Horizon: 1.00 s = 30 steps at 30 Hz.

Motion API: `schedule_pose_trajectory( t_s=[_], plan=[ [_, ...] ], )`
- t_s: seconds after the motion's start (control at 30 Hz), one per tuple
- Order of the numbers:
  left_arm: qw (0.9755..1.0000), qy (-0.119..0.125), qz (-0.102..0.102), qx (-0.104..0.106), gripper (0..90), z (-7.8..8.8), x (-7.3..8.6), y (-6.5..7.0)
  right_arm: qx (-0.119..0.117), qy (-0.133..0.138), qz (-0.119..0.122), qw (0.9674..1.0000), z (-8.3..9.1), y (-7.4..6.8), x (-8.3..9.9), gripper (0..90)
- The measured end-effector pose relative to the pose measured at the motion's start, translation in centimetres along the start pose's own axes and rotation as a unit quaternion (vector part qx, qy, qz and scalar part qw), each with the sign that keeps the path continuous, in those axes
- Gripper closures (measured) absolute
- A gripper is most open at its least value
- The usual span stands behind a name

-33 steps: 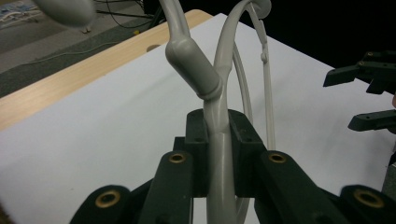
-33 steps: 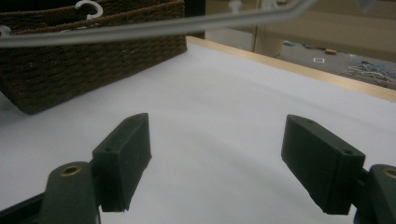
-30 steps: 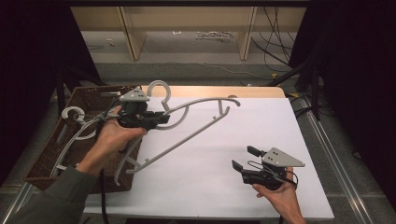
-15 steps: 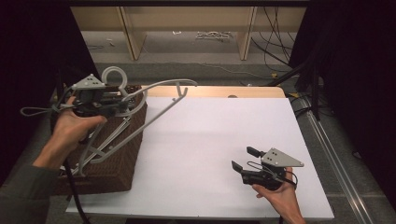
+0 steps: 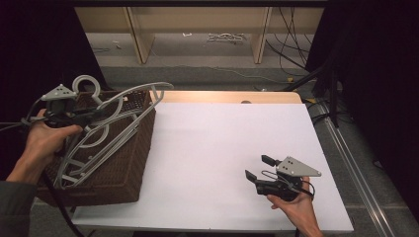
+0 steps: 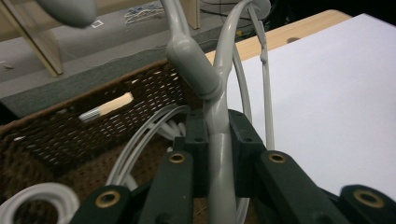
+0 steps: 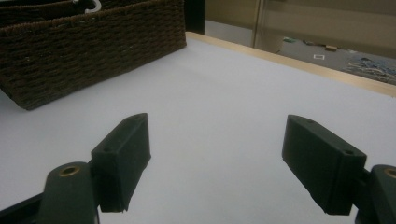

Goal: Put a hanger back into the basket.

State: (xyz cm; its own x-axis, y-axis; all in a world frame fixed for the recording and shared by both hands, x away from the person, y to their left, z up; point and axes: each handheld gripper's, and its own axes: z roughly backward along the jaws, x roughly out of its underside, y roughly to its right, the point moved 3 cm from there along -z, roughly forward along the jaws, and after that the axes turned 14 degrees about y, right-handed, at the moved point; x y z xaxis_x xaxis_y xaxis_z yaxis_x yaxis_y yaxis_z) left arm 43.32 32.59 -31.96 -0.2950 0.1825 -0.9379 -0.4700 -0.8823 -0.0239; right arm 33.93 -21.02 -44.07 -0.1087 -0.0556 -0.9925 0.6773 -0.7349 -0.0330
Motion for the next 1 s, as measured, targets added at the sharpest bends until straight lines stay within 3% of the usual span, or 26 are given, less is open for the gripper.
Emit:
schedule_pose_trajectory(
  t_s=[0.2,0.4,0.43,0.47,0.6,0.63,0.67,0.8,0.83,0.97,1.0],
  plan=[
    [0.9997,-0.001,0.009,-0.022,80.0,0.5,0.9,-2.1,0.000,-0.002,-0.004,1.0000,0.0,0.0,0.0,24.5],
    [0.9989,-0.015,-0.006,-0.044,80.0,0.7,1.7,-3.8,0.001,-0.001,0.001,1.0000,0.0,0.0,0.0,24.4],
    [0.9986,-0.023,-0.016,-0.045,80.0,0.9,1.8,-4.1,0.001,-0.002,0.000,1.0000,0.0,0.0,0.0,24.5],
    [0.9985,-0.018,-0.010,-0.050,80.0,0.8,1.9,-4.2,0.001,0.000,0.000,1.0000,0.0,0.0,0.1,24.5],
    [0.9977,-0.036,-0.025,-0.052,80.0,0.9,2.2,-5.0,-0.003,0.005,-0.005,1.0000,-0.2,0.1,0.1,24.5],
    [0.9976,-0.036,-0.021,-0.055,80.0,0.9,2.4,-5.1,-0.002,-0.004,-0.002,1.0000,0.0,0.1,0.1,24.5],
    [0.9975,-0.038,-0.021,-0.056,80.0,1.0,2.5,-5.3,0.002,0.005,0.007,1.0000,-0.1,0.2,0.1,24.5],
    [0.9973,-0.042,-0.014,-0.058,80.0,1.1,2.8,-5.8,0.000,0.001,0.007,1.0000,0.0,0.2,0.1,24.4],
    [0.9970,-0.049,-0.016,-0.058,80.0,1.1,3.0,-6.2,-0.004,-0.003,-0.003,1.0000,0.0,0.1,0.1,24.4],
    [0.9960,-0.060,-0.016,-0.065,79.9,0.9,3.4,-6.6,-0.005,0.003,-0.006,1.0000,-0.1,0.0,0.1,24.4],
    [0.9959,-0.063,-0.015,-0.063,79.9,0.8,3.5,-6.6,-0.001,0.009,0.007,0.9999,-0.2,0.2,0.1,24.4]
  ],
)
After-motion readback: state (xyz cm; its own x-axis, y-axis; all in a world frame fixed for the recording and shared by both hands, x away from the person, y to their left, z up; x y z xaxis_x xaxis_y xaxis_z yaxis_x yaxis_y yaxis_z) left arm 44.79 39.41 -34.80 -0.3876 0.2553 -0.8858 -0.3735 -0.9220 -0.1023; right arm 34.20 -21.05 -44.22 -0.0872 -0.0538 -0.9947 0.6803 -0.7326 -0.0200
